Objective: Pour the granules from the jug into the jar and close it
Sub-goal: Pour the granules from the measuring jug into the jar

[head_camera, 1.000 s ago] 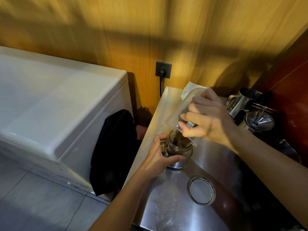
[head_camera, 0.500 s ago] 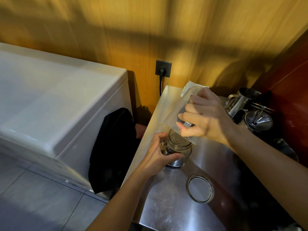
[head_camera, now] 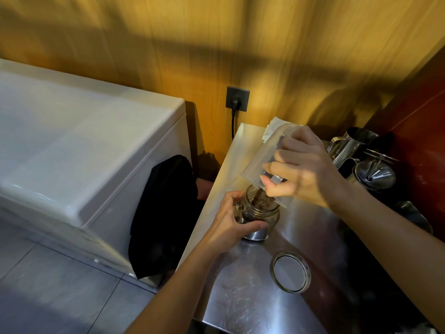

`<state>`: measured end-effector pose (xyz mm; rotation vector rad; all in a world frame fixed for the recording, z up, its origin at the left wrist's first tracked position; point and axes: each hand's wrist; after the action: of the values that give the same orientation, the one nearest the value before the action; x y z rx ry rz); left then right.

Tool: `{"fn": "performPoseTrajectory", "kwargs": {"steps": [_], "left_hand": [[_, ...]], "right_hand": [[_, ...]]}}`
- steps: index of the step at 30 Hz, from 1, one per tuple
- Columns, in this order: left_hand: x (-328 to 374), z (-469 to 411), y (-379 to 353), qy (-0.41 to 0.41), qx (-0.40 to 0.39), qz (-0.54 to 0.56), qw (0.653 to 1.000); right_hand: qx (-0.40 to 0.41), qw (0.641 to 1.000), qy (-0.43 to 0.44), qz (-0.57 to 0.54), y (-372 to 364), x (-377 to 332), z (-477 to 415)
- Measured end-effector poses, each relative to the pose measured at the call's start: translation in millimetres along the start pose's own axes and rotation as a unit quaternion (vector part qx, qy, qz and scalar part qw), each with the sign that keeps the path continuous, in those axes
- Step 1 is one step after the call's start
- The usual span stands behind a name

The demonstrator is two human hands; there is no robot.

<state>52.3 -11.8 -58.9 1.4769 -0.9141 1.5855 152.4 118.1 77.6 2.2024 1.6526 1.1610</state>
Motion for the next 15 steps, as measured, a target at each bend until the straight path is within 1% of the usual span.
{"fn": "performPoseTrajectory", "kwargs": {"steps": [5, 6, 7, 8, 9, 11, 13, 15], "left_hand": [[-0.2, 0.4, -0.1, -0.002, -0.001, 0.012, 1.000], [-0.5, 0.3, -0.2, -0.002, -0.001, 0.011, 1.000], [-0.8, 0.3, -0.2, -0.002, 0.000, 0.010, 1.000], [-0.8, 0.2, -0.3, -0.002, -0.001, 0.009, 1.000], [-0.8, 0.1, -0.3, -0.003, -0.002, 0.008, 1.000], [-1.1, -1.0, -0.3, -0.005, -0.005, 0.012, 1.000], [-2.7, -1.8, 2.7, -0.007, -0.004, 0.016, 1.000], [-3.2, -2.3, 1.9, -0.008, -0.007, 0.013, 1.000]], "right_hand": [[-0.018, 1.000, 0.004, -0.014, 1.5, -0.9, -0.9], [-0.029, 0.998, -0.017, -0.060, 1.1, 0.8, 0.4], [-0.048, 0.988, -0.059, -0.132, 0.0, 1.7, -0.8], [-0.056, 0.981, -0.070, -0.174, -0.6, 2.2, -1.3], [-0.044, 0.987, -0.059, -0.144, -0.7, 2.0, -1.9], [-0.019, 0.999, 0.004, -0.029, 0.7, 1.4, -2.0], [-0.015, 1.000, 0.022, -0.004, 0.4, -0.2, -5.9], [-0.002, 1.000, 0.015, -0.009, 0.0, -0.4, -3.2]]}}
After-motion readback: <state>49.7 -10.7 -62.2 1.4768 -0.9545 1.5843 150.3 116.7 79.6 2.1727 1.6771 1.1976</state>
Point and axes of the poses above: each hand's wrist, its own z-axis away from the middle knuckle, its own y-axis out of the back of the hand, x = y × z, and after that the axes turned 14 degrees about z, right-handed
